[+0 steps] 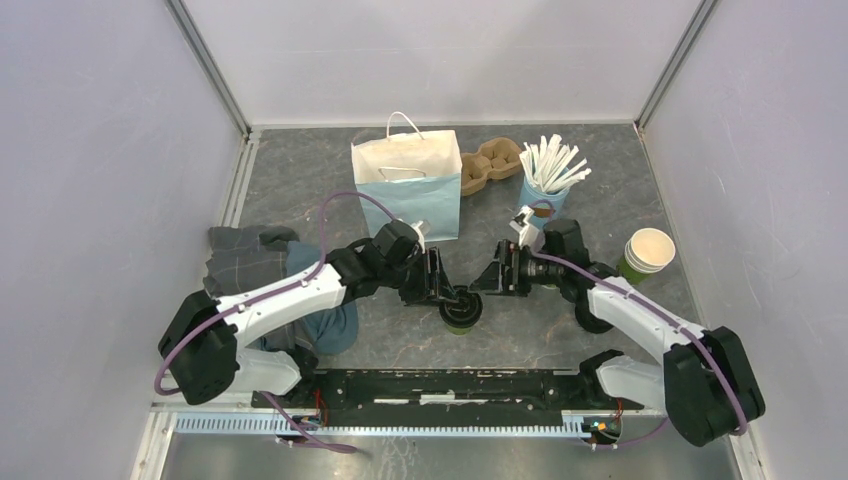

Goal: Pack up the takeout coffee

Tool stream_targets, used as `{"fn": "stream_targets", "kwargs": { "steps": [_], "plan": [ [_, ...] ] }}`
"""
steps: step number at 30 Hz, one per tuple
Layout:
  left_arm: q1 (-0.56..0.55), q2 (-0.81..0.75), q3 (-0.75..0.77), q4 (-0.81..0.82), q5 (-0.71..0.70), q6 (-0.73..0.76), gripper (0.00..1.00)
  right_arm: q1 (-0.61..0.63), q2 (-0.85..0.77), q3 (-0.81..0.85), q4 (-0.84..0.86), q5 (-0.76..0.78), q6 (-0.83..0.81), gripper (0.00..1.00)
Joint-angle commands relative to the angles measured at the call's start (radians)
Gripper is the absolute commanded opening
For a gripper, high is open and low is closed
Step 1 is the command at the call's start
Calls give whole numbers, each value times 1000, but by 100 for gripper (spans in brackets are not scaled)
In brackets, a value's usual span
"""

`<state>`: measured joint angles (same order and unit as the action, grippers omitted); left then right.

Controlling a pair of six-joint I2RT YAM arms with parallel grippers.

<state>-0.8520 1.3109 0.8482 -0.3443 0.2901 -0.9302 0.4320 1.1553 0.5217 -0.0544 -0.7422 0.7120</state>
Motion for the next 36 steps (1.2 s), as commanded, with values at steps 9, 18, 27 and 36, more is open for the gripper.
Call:
{"fn": "stream_targets", "kwargs": {
  "steps": [9,18,27,36],
  "plan": [
    [-19,-17,2,-13,20,42,53,-126,17,-46,61,-161,-87,72],
    [-25,-4,-14,-13,12,42,45,-115,63,-68,94,-184,-112,64],
    [-39,-12,-130,-23,-62,31,36,-95,81,-208,78,-37,-196,52],
    [-52,-22,-299,41,-76,-1,34,-65,108,-272,-1,190,-275,50]
  ]
}}
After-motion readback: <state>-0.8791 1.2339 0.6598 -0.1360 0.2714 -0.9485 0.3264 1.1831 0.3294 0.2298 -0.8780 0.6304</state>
